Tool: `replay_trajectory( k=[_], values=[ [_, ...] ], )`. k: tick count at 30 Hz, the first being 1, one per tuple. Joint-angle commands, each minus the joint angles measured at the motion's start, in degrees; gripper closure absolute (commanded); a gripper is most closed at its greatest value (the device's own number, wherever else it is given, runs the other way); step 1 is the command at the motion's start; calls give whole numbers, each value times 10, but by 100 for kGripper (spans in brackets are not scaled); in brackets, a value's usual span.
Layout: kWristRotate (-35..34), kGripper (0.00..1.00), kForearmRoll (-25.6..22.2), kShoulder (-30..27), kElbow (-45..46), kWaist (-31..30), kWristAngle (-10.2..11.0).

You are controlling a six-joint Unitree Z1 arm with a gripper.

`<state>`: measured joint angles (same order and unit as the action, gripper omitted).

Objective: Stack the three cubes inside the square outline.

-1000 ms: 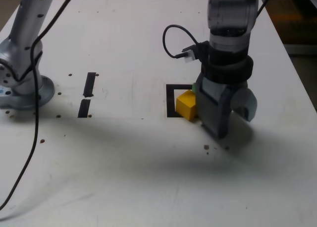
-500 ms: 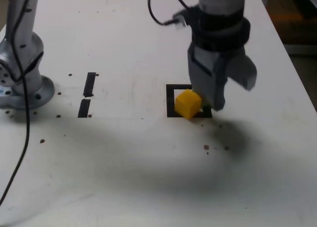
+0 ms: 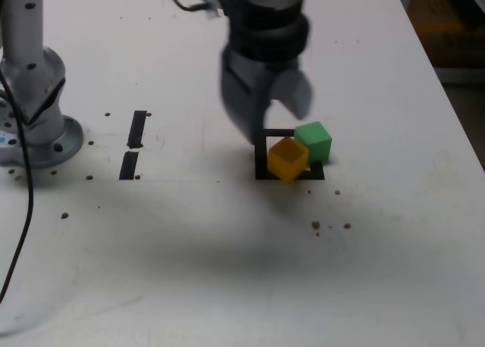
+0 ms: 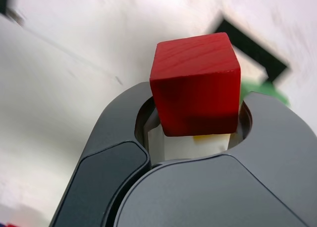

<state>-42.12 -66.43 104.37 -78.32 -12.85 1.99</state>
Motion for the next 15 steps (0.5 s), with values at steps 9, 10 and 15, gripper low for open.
replay_trajectory(
  k=[9,10,15],
  values=[
    [40,88,4,-40,81,53,5],
    [48,88,5,-41,90,57,3],
    [113,87,25,-40,123,74,-6]
  ],
)
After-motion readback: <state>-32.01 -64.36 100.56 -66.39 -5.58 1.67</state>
